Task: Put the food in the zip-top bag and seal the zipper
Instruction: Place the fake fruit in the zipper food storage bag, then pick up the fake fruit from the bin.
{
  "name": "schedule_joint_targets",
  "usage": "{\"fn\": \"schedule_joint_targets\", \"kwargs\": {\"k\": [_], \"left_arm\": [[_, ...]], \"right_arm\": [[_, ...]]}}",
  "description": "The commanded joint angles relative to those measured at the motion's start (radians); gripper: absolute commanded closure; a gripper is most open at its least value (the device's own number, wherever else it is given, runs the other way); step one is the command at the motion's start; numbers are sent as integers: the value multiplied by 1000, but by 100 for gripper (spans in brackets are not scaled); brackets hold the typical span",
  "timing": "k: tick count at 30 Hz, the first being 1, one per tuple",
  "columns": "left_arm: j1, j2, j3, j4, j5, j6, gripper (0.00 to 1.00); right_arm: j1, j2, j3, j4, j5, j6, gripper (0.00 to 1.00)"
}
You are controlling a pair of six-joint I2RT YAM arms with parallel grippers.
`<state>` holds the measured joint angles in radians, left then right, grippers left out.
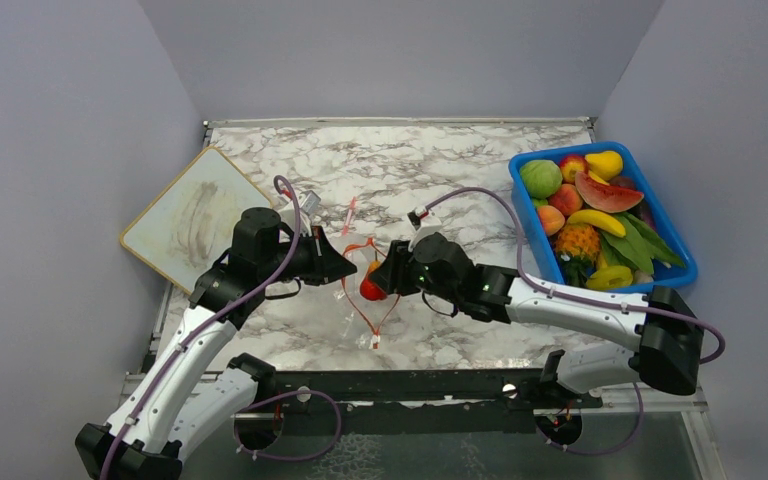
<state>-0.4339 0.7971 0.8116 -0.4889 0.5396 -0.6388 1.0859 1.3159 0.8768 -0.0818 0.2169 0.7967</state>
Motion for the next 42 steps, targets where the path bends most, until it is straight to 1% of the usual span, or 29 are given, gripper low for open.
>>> {"fn": "schedule_joint_targets", "kwargs": {"k": [1,4,8,11,13,15,19,27,34,36,42], "left_arm": [[2,-1,15,11,48,-15,100],[1,1,9,12,47,-17,100],[2,-5,6,12,29,-11,100],[2,-5,0,12,16,-6,100],[2,-2,-4,12,6,-1,100],[1,1,-8,12,-3,6,100],[2,8,-14,13,-16,16,100],[2,1,-30,13,-56,37,100],[2,8,-45,13,-96,79,100],[1,5,-45,15,-107,99,100],[2,-17,-52,21,-146,146,100]], "right_arm": [[6,15,21,-49,48,22,70],[6,4,13,-15,12,24,66],[6,-15,7,34,-61,11,57],[6,-30,9,61,-134,-12,47],[6,-45,7,72,-171,-30,38],[6,-60,7,68,-187,-48,34],[6,-84,1,59,-197,-73,34],[5,-112,69,-95,-166,-135,36],[5,-165,110,-141,-158,-192,36],[5,-172,124,-161,-111,-230,35],[6,-193,182,-262,156,-340,34]]}}
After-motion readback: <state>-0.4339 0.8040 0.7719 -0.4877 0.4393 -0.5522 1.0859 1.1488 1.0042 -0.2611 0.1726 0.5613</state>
